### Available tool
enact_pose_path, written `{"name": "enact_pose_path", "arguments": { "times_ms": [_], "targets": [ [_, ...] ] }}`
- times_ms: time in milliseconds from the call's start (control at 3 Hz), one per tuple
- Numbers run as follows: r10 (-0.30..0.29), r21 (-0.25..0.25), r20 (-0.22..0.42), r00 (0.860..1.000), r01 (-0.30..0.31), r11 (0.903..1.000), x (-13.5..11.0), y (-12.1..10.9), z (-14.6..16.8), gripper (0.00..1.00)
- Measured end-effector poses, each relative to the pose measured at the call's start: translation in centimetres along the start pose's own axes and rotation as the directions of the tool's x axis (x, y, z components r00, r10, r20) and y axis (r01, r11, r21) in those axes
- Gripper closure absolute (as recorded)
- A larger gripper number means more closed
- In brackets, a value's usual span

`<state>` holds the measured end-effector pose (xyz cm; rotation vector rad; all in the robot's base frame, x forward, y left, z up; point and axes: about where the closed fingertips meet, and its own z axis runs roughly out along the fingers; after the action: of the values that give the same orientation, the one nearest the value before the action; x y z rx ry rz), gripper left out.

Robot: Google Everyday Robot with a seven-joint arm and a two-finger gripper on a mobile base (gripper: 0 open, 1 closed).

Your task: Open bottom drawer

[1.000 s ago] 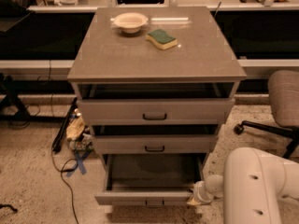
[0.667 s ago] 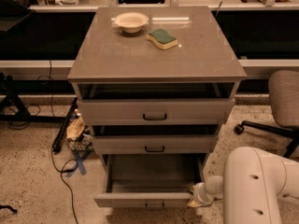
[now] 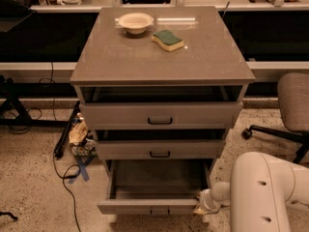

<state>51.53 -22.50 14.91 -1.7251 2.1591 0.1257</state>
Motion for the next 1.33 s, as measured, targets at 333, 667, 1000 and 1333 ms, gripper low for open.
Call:
{"name": "enact_pose_path", "arguments": {
  "times_ms": [333, 667, 1000, 1333],
  "targets": [
    [0.0, -0.002, 0.001, 1.0, 0.0, 1.0, -0.1, 0.1, 0.1, 0.06],
    [0.0, -0.004, 0.001, 1.0, 0.0, 1.0, -0.1, 0.2, 0.2, 0.0],
    [-0.077, -0.051, 0.014, 0.997, 0.078, 0.9957, -0.7, 1.6, 0.2, 0.0],
    [-0.147, -0.106, 0.029, 0.989, 0.15, 0.983, -0.9, 3.1, -0.1, 0.0]
  ]
}}
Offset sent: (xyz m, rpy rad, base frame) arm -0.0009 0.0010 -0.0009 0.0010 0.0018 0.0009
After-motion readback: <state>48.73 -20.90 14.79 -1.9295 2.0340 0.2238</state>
